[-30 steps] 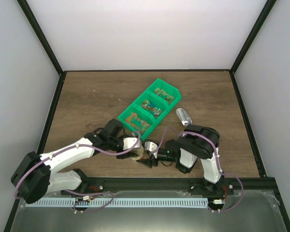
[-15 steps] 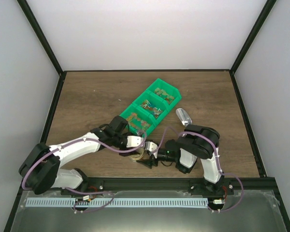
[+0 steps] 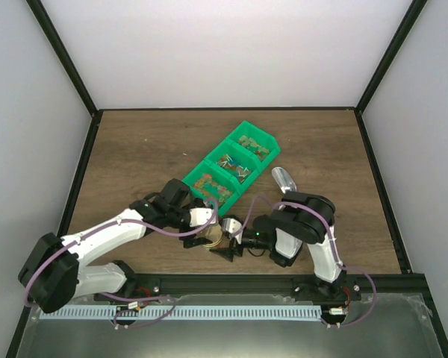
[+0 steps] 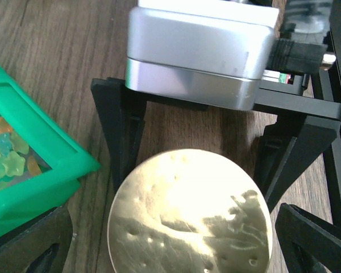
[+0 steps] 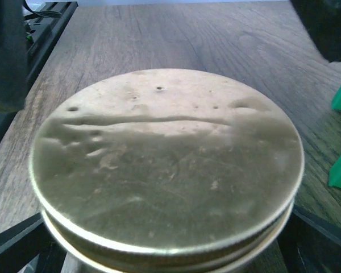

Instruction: Pack the candies

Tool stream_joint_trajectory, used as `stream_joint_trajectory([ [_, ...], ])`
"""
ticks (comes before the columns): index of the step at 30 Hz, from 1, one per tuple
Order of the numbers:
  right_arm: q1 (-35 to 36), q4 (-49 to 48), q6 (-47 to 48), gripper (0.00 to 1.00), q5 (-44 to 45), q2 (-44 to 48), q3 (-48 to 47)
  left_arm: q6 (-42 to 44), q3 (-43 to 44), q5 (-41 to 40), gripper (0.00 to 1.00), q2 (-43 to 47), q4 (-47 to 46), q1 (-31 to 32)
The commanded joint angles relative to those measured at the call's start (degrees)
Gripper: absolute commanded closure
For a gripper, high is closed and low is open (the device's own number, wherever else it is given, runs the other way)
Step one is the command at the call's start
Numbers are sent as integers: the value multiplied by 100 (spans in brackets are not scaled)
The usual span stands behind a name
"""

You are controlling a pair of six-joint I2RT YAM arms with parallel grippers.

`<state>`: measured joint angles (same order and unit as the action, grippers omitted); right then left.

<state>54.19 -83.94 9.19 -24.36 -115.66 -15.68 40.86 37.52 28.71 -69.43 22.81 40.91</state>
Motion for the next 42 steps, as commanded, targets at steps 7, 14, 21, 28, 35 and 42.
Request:
stream_joint_trajectory([
  [7, 71, -344, -58, 1, -110, -440, -329, -65, -149, -67, 0, 87, 264, -9],
  [14, 69, -334, -31, 4, -85, -451, -322, -151, -170, -146, 0, -195, 84, 14],
  [21, 70, -312, -24, 5, -32, -436, -318, -206, -193, -119, 0, -307, -104, 80],
  [28, 71, -294, -6, 9, -33, -417, -315, -143, -219, -33, 2, -357, -164, 154],
  [35, 70, -305, 70, 12, -144, -390, -272, 376, -132, -49, 11, -467, 142, 150],
  [42, 70, -456, 229, 20, -482, -382, -141, 1616, 153, -4, 15, -752, 851, 144],
])
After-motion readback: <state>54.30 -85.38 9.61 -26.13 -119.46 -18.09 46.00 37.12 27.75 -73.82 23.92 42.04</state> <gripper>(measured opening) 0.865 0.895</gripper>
